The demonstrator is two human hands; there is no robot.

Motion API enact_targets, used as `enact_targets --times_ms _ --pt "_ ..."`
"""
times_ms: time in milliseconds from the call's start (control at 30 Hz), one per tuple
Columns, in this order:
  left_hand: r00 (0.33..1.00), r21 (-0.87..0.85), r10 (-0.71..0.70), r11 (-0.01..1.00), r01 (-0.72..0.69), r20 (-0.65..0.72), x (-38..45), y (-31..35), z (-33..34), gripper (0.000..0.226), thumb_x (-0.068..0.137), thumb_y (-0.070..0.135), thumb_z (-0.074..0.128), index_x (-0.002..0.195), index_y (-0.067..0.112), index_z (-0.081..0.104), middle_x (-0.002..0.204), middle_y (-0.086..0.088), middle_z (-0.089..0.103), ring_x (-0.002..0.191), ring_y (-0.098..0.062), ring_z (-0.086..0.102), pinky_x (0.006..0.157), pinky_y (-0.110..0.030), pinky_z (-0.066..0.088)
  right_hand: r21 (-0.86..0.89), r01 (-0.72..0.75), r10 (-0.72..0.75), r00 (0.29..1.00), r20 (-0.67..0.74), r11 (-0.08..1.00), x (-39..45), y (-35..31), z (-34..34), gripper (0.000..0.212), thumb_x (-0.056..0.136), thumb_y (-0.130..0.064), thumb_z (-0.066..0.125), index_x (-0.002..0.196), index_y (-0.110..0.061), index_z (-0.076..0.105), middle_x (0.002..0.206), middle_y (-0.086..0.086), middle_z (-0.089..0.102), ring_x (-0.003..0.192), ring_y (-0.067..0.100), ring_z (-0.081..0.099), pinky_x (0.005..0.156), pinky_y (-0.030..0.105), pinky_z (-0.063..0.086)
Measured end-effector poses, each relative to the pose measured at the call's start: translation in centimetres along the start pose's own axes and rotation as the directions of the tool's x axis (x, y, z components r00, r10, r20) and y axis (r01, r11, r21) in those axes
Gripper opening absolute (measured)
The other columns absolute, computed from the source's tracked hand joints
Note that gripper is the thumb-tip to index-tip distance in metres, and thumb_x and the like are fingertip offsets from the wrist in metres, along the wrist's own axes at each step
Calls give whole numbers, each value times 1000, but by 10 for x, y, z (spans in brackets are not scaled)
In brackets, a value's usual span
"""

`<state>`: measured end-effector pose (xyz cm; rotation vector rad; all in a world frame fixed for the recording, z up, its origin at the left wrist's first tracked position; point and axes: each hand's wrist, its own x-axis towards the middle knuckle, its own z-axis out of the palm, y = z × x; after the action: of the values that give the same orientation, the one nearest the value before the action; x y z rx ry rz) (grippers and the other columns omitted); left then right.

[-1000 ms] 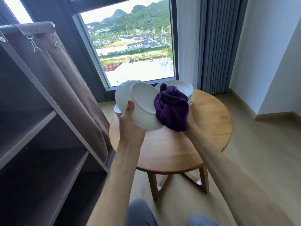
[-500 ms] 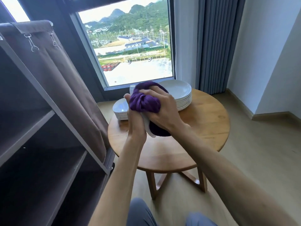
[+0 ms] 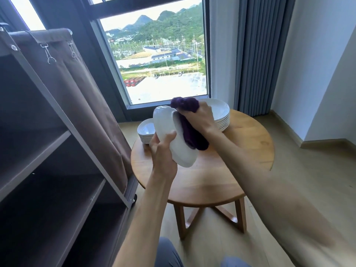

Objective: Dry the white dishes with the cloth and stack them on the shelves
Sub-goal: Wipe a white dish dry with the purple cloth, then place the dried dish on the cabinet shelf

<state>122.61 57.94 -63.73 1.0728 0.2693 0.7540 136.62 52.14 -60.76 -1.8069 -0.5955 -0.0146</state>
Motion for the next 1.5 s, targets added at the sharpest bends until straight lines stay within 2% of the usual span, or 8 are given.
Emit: enact_targets --times_ms 367,500,700,800,933,1067,1300,1500 --pt "953 672 257 678 -297 161 -3 15 -28 16 91 10 65 79 18 59 63 11 55 59 5 54 50 -11 41 -556 -247 399 901 169 793 -22 47 -12 78 66 -42 79 138 -26 52 143 15 46 139 35 36 114 43 34" --pt "852 793 323 332 -511 413 -1 23 -31 8 95 3 60 100 1 66 80 -1 60 71 -10 54 56 -15 42 288 -305 231 936 266 908 -24 -8 -9 52 86 -46 66 133 -29 53 137 13 56 119 30 60 103 48 49" --pt "805 807 67 -84 -585 590 -8 48 -32 45 100 35 44 139 21 61 127 -6 68 98 -34 68 81 -51 55 576 -383 274 923 271 722 -48 -37 33 27 93 -17 52 119 -15 56 105 12 62 93 30 65 71 42 57" --pt "785 845 314 -227 -484 534 -20 59 -55 25 95 30 70 116 18 77 133 -14 67 129 -38 58 111 -61 38 765 -481 353 868 349 428 -65 -36 50 42 88 -8 45 129 -7 55 117 23 65 105 42 65 68 45 61" --pt "827 972 557 141 -186 77 -61 76 -97 97 75 67 77 155 25 43 171 -11 12 157 -23 8 123 -37 13 817 -475 331 867 372 327 -92 -51 77 37 83 -9 46 118 -19 54 115 21 63 111 44 62 84 63 57" --pt "841 828 533 512 -228 -98 -102 108 -134 102 73 42 91 156 24 34 155 4 41 145 -7 37 120 -32 37 797 -457 129 886 444 394 -123 -89 113 48 94 -7 44 142 -12 44 137 25 52 116 39 58 80 50 60" --pt "629 897 725 431 -98 -280 -168 185 -186 117 66 56 90 158 29 24 157 9 39 145 -12 39 119 -42 38 673 -551 -46 756 653 494 -183 -167 177 43 94 -39 56 131 -18 57 130 11 62 115 29 61 71 41 59" --pt "434 952 850 298 75 -300 -225 254 -234 111 67 57 90 155 22 32 154 12 41 139 7 36 109 -7 32 565 -427 -220 626 748 706 -232 -247 246 52 82 -63 60 113 -22 69 111 0 71 104 19 66 90 37 53"
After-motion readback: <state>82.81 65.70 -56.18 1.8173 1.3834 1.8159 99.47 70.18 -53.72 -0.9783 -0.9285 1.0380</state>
